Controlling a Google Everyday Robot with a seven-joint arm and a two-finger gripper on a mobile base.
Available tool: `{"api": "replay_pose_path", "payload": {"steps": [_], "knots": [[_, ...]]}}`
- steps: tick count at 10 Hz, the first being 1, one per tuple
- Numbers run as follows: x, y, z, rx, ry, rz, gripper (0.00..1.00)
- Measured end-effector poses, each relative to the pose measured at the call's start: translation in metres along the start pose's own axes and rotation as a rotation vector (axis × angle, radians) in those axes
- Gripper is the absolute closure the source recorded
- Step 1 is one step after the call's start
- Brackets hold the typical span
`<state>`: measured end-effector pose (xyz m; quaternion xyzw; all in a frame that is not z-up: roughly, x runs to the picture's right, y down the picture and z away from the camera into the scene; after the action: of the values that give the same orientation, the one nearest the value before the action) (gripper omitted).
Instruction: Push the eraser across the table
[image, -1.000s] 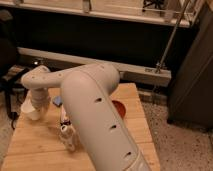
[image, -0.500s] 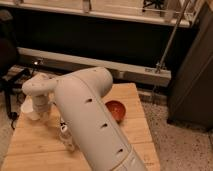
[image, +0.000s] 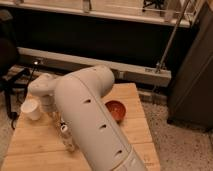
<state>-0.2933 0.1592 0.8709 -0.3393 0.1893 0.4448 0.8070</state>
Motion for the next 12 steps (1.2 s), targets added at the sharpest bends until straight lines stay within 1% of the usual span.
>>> {"api": "replay_pose_path", "payload": {"steps": [2,4,5,6,7,8,9,10,12], "knots": [[0.016,-0.034,0.001,0.033,0.025,0.063,1.00],[0.038,-0.066,0.007,0.064,0.063,0.121,1.00],[0.047,-0.080,0.008,0.076,0.066,0.151,1.00],[0.050,-0.092,0.005,0.091,0.051,0.175,1.00],[0.051,-0.105,-0.003,0.110,0.013,0.197,1.00],[0.050,-0.112,-0.009,0.119,-0.013,0.204,1.00],[0.049,-0.115,-0.016,0.123,-0.041,0.203,1.00],[0.048,-0.107,-0.022,0.111,-0.058,0.187,1.00],[0.044,-0.066,-0.028,0.050,-0.066,0.126,1.00]]}}
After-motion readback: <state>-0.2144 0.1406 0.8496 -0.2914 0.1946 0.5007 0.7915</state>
